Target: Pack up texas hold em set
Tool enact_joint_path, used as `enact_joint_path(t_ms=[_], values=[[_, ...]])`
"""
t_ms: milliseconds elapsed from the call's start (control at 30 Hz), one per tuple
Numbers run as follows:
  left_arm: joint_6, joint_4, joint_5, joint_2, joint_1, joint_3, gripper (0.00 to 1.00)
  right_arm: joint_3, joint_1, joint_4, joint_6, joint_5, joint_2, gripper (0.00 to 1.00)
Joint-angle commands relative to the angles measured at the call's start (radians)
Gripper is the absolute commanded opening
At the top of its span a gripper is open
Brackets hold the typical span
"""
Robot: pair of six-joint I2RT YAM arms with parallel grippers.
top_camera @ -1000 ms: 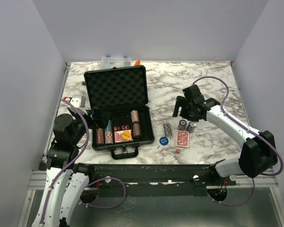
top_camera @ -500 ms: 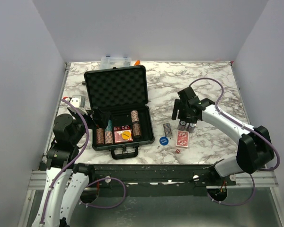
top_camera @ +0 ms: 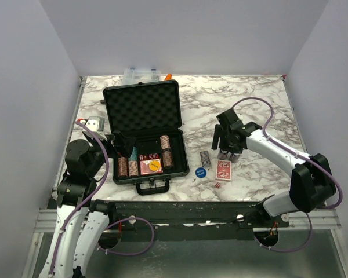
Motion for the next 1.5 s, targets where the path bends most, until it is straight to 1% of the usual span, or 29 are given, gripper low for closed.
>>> enact_joint_path(t_ms=[0, 67, 100, 133, 267, 300, 333, 400, 533, 567, 633, 800, 933, 967, 1067, 1267, 1467], values=[[-0.005, 0.017, 0.015, -0.004, -0.004, -0.01, 0.97, -0.035, 0.009, 0.011, 0.01, 0.007, 0.011, 0.73], [-0.004, 0.018, 0.014, -0.004, -0.005, -0.01, 0.97, -0.037, 0.011, 0.017, 0.01, 0.005, 0.019, 0.72], [-0.003, 0.018, 0.014, -0.006, -0.005, -0.01, 0.97, -0.037, 0.01, 0.019, 0.008, 0.006, 0.023, 0.69], [-0.003, 0.017, 0.012, -0.006, -0.006, -0.011, 0.97, -0.036, 0.012, 0.02, 0.009, 0.007, 0.029, 0.68], [-0.003, 0.017, 0.012, -0.006, -0.007, -0.011, 0.97, -0.029, 0.017, 0.022, 0.007, 0.006, 0.047, 0.59], [-0.004, 0.017, 0.012, -0.008, -0.007, -0.011, 0.97, -0.028, 0.019, 0.022, 0.007, 0.003, 0.05, 0.54], [-0.003, 0.018, 0.012, -0.007, -0.007, -0.012, 0.97, -0.027, 0.019, 0.023, 0.007, 0.006, 0.054, 0.51], [-0.004, 0.018, 0.011, -0.007, -0.007, -0.012, 0.97, -0.027, 0.02, 0.023, 0.008, 0.01, 0.059, 0.51], [-0.028, 0.018, -0.03, -0.012, -0.008, -0.012, 0.99, -0.014, 0.021, 0.015, 0.007, 0.015, 0.066, 0.21], [-0.053, 0.017, -0.044, -0.016, -0.008, -0.007, 0.99, -0.01, 0.022, 0.009, 0.006, 0.015, 0.067, 0.16], [-0.115, 0.02, -0.034, -0.024, -0.008, 0.008, 0.99, 0.004, 0.024, -0.003, 0.005, 0.017, 0.068, 0.11], [-0.368, -0.01, -0.133, -0.041, -0.008, 0.054, 0.99, 0.094, 0.023, -0.07, -0.007, 0.04, 0.05, 0.07], [-0.497, -0.081, -0.113, -0.02, -0.008, 0.151, 0.99, 0.168, 0.023, -0.082, -0.017, 0.033, 0.018, 0.04], [-0.522, -0.103, -0.113, -0.011, -0.008, 0.182, 0.99, 0.179, 0.023, -0.071, -0.019, 0.014, 0.01, 0.02], [-0.59, -0.151, -0.104, 0.005, -0.008, 0.259, 0.99, 0.198, 0.023, -0.009, -0.02, -0.067, -0.01, 0.01], [-0.69, -0.184, -0.068, 0.015, -0.008, 0.329, 0.99, 0.185, 0.026, 0.133, -0.025, -0.266, -0.033, 0.01], [-0.716, -0.187, -0.096, 0.042, -0.008, 0.39, 0.99, 0.208, 0.034, 0.191, -0.042, -0.291, 0.011, 0.01]])
